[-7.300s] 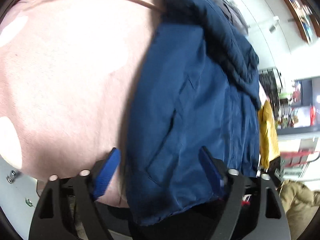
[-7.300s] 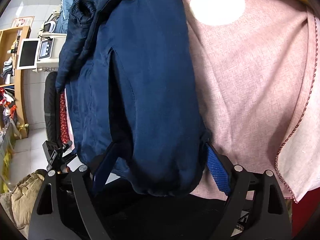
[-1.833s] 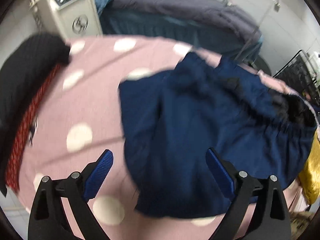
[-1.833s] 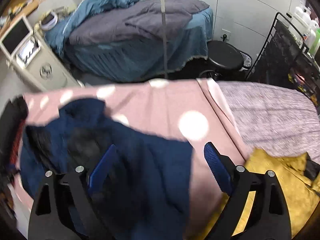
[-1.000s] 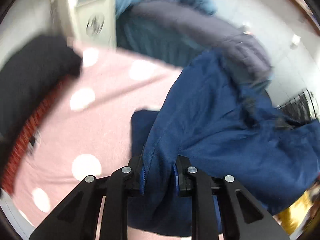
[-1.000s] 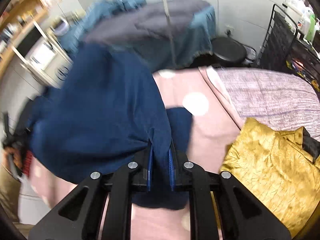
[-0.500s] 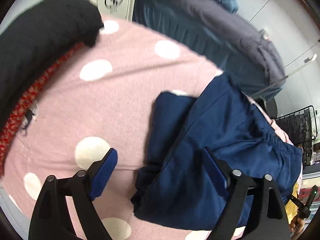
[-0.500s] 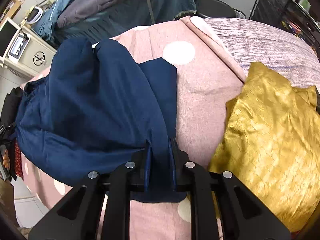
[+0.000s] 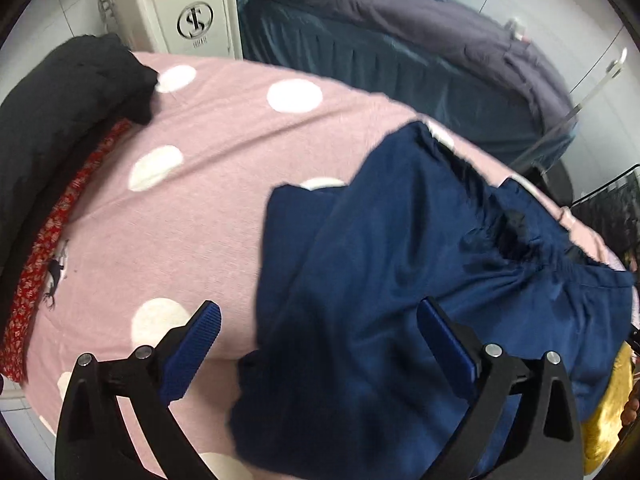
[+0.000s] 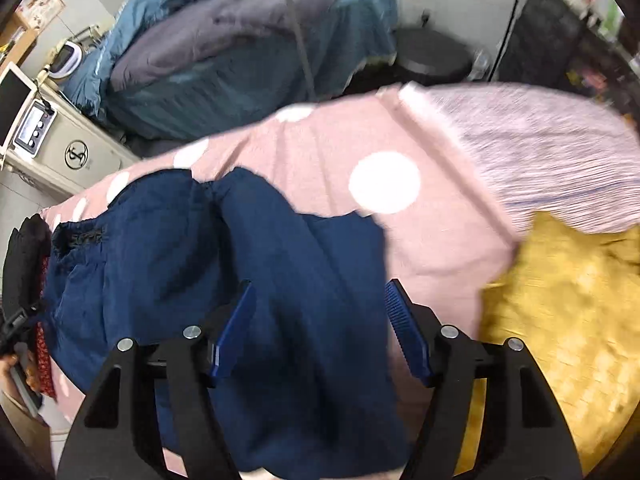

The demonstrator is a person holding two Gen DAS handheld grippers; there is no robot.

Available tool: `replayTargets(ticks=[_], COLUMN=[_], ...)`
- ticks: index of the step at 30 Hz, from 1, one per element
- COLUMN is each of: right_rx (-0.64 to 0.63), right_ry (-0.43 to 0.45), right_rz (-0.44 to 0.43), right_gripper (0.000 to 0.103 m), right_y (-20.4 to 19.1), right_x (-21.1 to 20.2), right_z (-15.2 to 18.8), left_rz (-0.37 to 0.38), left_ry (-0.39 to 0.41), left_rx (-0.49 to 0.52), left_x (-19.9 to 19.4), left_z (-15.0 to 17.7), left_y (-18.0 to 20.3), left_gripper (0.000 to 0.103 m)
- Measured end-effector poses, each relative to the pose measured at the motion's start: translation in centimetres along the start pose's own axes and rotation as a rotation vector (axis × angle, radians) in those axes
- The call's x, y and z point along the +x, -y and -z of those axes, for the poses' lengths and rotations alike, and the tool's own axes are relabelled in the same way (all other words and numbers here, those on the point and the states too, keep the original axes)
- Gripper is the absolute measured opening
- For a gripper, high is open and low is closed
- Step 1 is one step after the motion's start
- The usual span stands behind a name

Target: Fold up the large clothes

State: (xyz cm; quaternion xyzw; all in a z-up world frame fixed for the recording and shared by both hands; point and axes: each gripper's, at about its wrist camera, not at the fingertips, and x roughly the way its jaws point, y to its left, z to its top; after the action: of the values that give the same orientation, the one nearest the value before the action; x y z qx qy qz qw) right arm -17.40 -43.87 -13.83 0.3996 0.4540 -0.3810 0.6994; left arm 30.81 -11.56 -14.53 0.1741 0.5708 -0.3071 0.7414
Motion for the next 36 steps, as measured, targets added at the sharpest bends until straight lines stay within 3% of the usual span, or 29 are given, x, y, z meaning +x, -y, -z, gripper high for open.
replayTargets(ticks=[1,2,5,8,10,11,13,14,15,16,19,20,22,27,30,36], right_rx=[0.0,-0.024,0.051,0.202,0.174,0.131,0.052,0.038,0.028,0.031,0.123,0.16,0.175,0.06,0.067,0.115], right_ry=[-0.037,-0.071,-0.008,-0.063,-0.094,-0.092,-0.089,-0.098,-0.098,-0.078,-0.033,-0.019,0.019,0.043,0.008,-0.039], right_rz=[-0.003,0.032,0.097,0.085,0.104,0.136,0.211,0.236,0.264,0.273,0.174,0.134,0.074,0.049,-0.014,-0.129], right_gripper=[0.038,0.012,0.008,0.008,0.008,0.009,0.023,0.042,0.053,0.056,0.063,0.073,0.077,0.09,0.092,0.092], right_y=[-0.3,-0.7,0.8,4.4,4.3,3.6,2.0,1.7,1.8,2.0,3.7,4.4,5.1,4.0,4.0,5.7], right_x=[0.9,2.2,1.5,3.4,4.9,5.3,5.9,6.2,6.3,5.9,3.8,2.7,0.3,-3.5,-3.9,-1.2], right_z=[-0.2,-0.3,-1.0,-1.8,-1.9,-1.9,-1.6,-1.5,-1.2,-1.0,-0.2,0.3,1.5,5.1,7.5,7.7], left_rz=[-0.016,-0.041,-0.059,0.015,0.069,0.072,0.055,0.05,0.049,0.056,0.087,0.09,0.078,0.071,0.074,0.164], left_ry=[-0.014,-0.032,-0.081,-0.127,-0.167,-0.177,-0.176,-0.176,-0.177,-0.176,-0.161,-0.151,-0.105,0.035,0.043,-0.02], left_rx=[0.004,0.011,0.005,-0.105,-0.186,-0.198,-0.172,-0.167,-0.172,-0.181,-0.187,-0.187,-0.179,-0.118,-0.153,-0.289], left_x=[0.7,1.4,3.2,4.9,6.1,6.6,7.1,7.2,7.2,7.1,6.7,6.3,4.3,-1.7,-3.5,-4.7], left_z=[0.1,0.2,0.8,1.2,1.3,1.3,1.4,1.4,1.4,1.5,1.9,2.2,2.7,4.5,6.1,10.7], left_y=[0.3,0.6,0.0,-2.1,-3.3,-3.5,-3.2,-3.1,-3.0,-3.2,-3.7,-3.9,-3.9,-4.2,-5.1,-7.6], left_gripper=[0.093,0.088,0.091,0.098,0.098,0.098,0.098,0.098,0.098,0.098,0.098,0.098,0.097,0.097,0.097,0.097])
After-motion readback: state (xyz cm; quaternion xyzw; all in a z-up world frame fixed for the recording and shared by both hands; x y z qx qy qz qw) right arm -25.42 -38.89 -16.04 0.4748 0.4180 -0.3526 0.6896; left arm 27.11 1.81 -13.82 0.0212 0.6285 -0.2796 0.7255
